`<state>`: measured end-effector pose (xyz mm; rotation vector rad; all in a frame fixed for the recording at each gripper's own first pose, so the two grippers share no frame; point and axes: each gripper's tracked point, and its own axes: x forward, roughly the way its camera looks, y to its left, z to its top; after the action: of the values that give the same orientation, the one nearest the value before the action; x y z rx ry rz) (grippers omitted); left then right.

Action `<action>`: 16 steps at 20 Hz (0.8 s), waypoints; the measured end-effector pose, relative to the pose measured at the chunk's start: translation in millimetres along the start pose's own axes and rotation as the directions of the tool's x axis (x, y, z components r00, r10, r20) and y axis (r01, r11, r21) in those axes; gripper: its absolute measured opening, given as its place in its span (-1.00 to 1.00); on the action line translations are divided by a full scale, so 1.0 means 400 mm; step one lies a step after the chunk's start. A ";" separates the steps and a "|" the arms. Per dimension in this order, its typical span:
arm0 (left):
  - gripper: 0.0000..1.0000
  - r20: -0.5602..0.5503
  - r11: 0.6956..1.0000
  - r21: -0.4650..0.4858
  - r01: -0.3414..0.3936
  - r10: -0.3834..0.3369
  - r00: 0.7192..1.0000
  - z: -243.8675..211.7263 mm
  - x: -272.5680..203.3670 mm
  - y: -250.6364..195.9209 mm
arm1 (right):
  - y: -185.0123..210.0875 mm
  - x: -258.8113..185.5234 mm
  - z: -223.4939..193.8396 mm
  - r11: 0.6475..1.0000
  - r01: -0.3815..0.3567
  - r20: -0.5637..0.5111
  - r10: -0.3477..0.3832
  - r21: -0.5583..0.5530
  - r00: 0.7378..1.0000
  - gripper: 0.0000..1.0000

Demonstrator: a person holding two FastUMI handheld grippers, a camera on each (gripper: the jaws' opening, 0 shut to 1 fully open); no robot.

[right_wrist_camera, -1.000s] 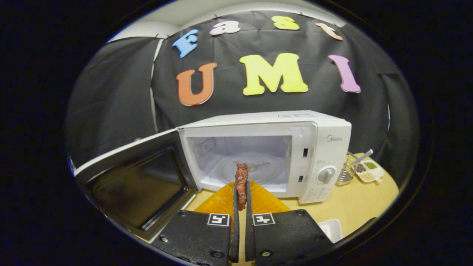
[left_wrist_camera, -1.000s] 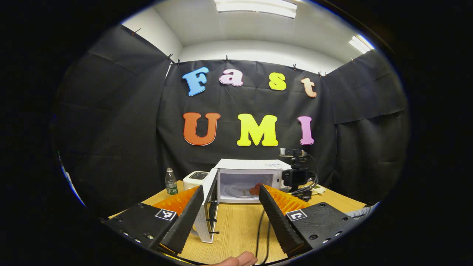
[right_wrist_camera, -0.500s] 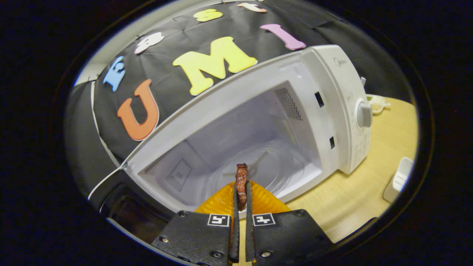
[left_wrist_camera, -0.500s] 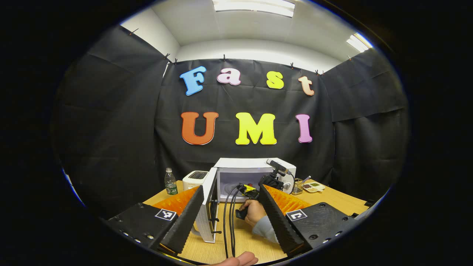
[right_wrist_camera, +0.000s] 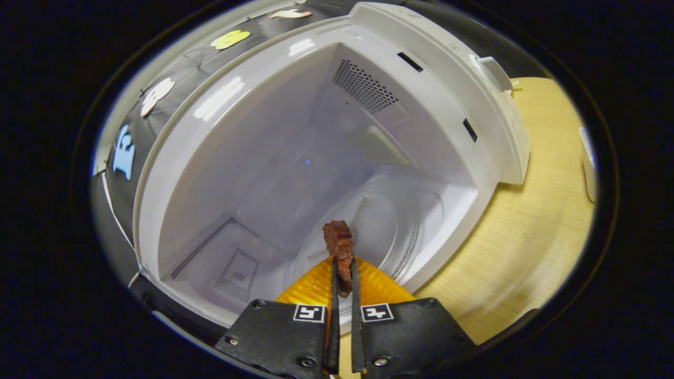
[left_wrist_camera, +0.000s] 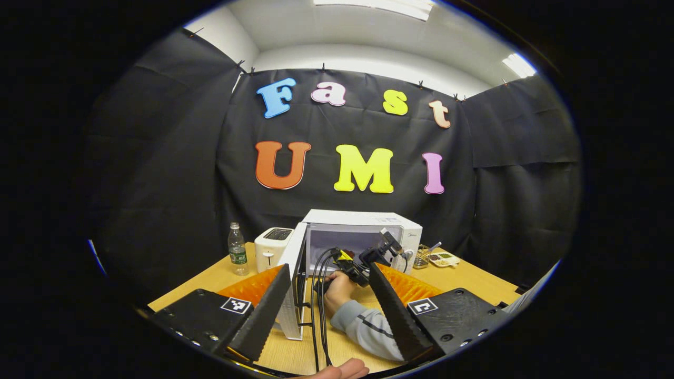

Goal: Open the microwave oven with the left hand, put the food in, and close the microwave oven.

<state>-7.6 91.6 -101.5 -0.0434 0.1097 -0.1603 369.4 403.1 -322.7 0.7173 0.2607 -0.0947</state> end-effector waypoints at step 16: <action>0.84 -0.011 0.998 -0.020 -0.053 0.053 0.999 -0.041 -0.017 0.065 | -0.009 -0.020 0.071 0.964 0.065 0.092 -0.042 -0.259 0.995 0.72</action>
<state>-12.2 117.7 -118.4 -0.0598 0.1223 -0.1067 366.9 381.7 -302.4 0.4422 0.2052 -0.1397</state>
